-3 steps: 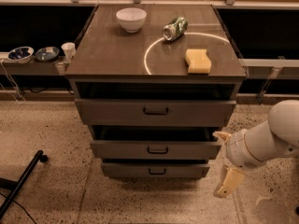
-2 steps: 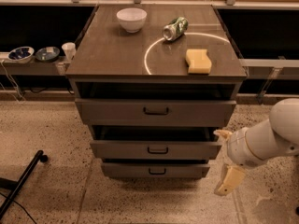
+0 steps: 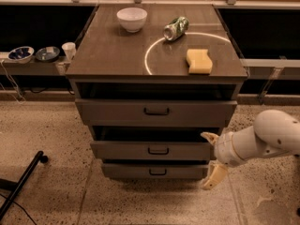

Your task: Open middle drawer

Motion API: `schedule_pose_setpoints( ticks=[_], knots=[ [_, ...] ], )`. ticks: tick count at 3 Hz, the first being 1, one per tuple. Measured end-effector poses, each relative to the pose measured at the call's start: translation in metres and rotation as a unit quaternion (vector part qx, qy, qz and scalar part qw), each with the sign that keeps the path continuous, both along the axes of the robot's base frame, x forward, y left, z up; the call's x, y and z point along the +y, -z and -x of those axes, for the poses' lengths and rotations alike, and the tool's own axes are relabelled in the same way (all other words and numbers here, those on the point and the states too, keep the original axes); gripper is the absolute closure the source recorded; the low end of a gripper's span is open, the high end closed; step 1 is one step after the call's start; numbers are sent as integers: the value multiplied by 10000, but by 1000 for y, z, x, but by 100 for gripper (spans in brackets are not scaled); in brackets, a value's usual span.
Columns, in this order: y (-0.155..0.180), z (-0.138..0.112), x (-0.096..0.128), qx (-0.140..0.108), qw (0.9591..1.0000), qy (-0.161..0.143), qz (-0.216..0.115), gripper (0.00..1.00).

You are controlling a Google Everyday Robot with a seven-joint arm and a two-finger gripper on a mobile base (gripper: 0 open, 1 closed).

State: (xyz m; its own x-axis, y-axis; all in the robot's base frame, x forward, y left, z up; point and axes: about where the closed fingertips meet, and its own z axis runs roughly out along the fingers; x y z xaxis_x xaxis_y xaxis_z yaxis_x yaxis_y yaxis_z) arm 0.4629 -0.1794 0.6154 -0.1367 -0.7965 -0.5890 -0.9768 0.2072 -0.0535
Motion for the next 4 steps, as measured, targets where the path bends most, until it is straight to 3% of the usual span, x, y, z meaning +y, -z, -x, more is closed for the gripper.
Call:
schedule_pose_setpoints(
  ticks=[1, 2, 3, 4],
  knots=[
    [92, -20, 14, -185, 9980, -162, -576, 0],
    [109, -9, 20, 28, 9976, -171, -674, 0],
    [111, -23, 17, -161, 9990, -161, -380, 0],
    [121, -53, 1, -587, 9978, -53, 303, 0]
  ],
)
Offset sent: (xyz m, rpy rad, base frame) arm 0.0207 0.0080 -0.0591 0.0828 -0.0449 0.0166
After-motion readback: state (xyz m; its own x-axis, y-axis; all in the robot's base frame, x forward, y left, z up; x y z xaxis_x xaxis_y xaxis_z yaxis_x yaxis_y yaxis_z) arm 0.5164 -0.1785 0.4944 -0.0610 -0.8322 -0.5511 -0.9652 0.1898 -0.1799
